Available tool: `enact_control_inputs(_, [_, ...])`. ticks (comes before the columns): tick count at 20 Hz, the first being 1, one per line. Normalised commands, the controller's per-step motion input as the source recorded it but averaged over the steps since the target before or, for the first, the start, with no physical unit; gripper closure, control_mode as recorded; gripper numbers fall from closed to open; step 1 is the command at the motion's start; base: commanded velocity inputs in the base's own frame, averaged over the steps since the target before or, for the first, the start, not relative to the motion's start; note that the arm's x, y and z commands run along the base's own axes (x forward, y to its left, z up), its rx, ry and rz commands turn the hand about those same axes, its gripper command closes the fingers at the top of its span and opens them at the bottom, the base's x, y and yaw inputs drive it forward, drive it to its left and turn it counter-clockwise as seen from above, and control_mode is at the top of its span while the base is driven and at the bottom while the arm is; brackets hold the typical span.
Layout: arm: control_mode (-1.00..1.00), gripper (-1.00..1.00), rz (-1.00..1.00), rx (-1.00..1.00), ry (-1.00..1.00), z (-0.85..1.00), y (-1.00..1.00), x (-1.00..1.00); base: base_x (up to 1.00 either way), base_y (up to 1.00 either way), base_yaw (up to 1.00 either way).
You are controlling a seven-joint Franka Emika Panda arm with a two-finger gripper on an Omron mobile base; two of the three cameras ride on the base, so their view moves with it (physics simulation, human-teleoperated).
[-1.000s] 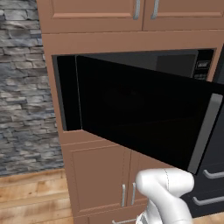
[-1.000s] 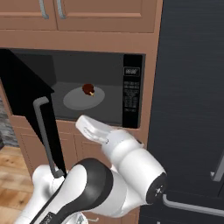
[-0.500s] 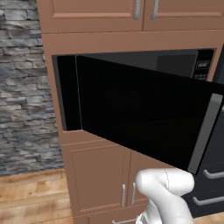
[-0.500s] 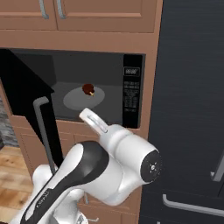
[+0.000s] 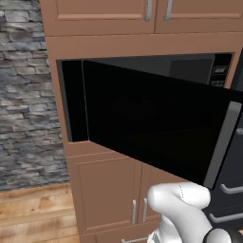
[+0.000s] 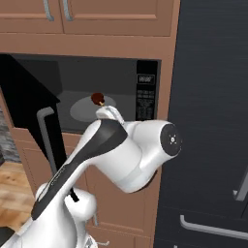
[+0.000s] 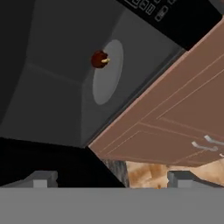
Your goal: Open the microwave door.
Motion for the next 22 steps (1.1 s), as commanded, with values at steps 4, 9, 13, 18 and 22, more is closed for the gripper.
enact_control_inputs(4, [-1.00,-1.00,0.00,0.02,0.18,-0.32,0.01,0.21,0.00,0.00,0.00])
enact_control_inputs(9, [-1.00,-1.00,0.01,0.06,0.19,-0.26,0.00,0.28,0.00,0.00,0.00])
enact_control_inputs(13, [-1.00,-1.00,0.00,0.15,0.23,-0.05,0.00,0.25,0.00,0.00,0.00])
enact_control_inputs(18, [-1.00,-1.00,0.00,0.16,0.20,-0.06,0.01,0.19,0.00,0.00,0.00])
enact_control_inputs(22, [-1.00,-1.00,0.00,0.12,0.18,-0.03,0.17,0.09,0.00,0.00,0.00])
